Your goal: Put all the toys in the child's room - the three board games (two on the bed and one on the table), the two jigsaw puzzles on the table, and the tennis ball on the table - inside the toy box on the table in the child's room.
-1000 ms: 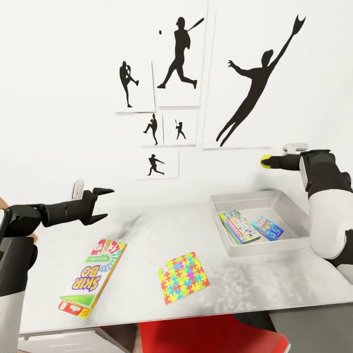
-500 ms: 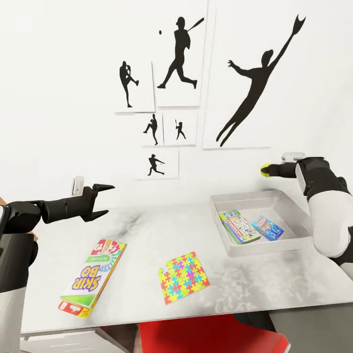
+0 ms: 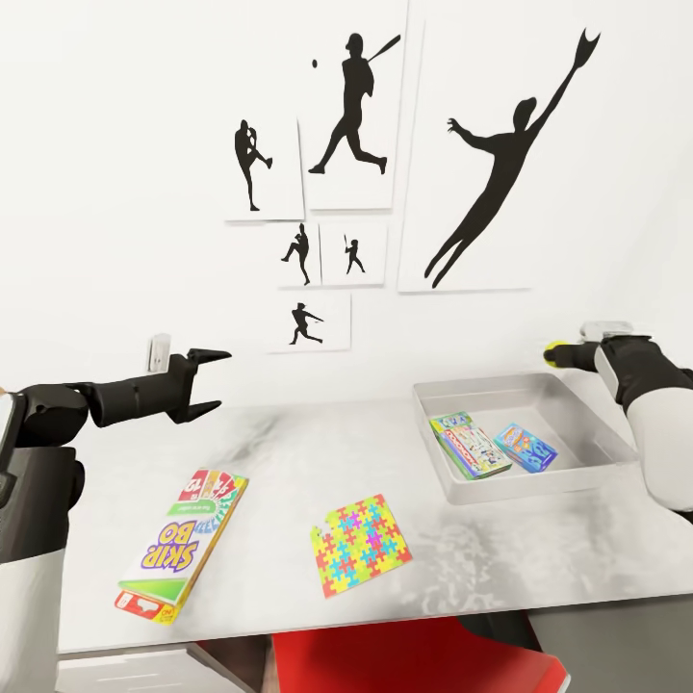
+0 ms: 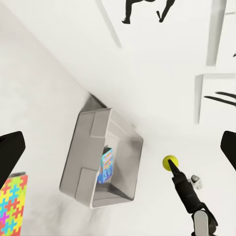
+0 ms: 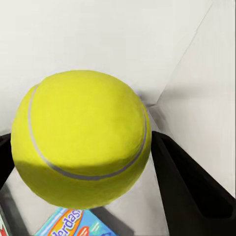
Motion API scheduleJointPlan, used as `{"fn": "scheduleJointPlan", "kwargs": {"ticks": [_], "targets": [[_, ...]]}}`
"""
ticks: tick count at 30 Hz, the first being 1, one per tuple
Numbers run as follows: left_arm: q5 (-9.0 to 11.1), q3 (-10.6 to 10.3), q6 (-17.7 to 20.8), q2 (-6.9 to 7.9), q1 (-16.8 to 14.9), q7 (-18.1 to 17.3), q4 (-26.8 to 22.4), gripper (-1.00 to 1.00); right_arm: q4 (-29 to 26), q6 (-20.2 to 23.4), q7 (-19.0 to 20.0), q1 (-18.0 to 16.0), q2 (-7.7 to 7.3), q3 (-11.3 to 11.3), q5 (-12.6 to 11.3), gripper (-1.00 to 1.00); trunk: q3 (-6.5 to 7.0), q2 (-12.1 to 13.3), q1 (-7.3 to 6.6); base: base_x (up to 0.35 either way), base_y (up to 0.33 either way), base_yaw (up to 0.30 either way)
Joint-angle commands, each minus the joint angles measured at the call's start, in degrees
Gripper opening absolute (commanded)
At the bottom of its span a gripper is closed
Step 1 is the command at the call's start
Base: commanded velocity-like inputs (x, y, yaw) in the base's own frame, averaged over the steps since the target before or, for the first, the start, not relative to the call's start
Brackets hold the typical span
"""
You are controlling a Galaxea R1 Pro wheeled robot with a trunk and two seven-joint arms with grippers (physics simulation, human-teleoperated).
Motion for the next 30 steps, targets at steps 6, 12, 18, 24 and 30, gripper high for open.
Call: {"fn": "scheduleJointPlan", "kwargs": {"ticks": [6, 12, 18, 24, 30], "targets": [[0.5, -0.4, 0.6, -0.17, -1.0, 0.7, 0.0, 1.00, 0.1, -1.8, 0.7, 0.3, -1.50, -0.4, 0.4, -1.00, -0.14, -0.1, 0.02, 0.000, 0.000, 0.000], [-0.2, -8.0, 0.8, -0.07, -4.5, 6.4, 0.0, 1.00, 2.8, -2.2, 0.8, 0.5, -1.67, -0.4, 0.4, -1.00, -0.54, -0.1, 0.02, 0.000, 0.000, 0.000], [-0.3, -11.0, 0.3, -2.44, -7.9, 10.2, 0.0, 1.00, 5.3, -2.4, 0.8, 0.5, -1.46, -0.5, 0.3, -1.00, -1.06, -0.1, 0.02, 0.000, 0.000, 0.000], [-0.3, -11.5, 0.2, -3.98, -10.6, 10.9, 0.0, 1.00, 6.2, -2.6, 0.8, 0.5, -1.40, -0.4, 0.2, -1.00, -1.60, -0.1, 0.02, 0.000, 0.000, 0.000], [-0.1, -11.6, 0.1, -5.39, -13.0, 11.6, 0.0, 1.00, 6.6, -2.7, 0.8, 0.5, -1.39, -0.5, 0.2, -1.00, -2.15, -0.1, 0.02, 0.000, 0.000, 0.000]]}}
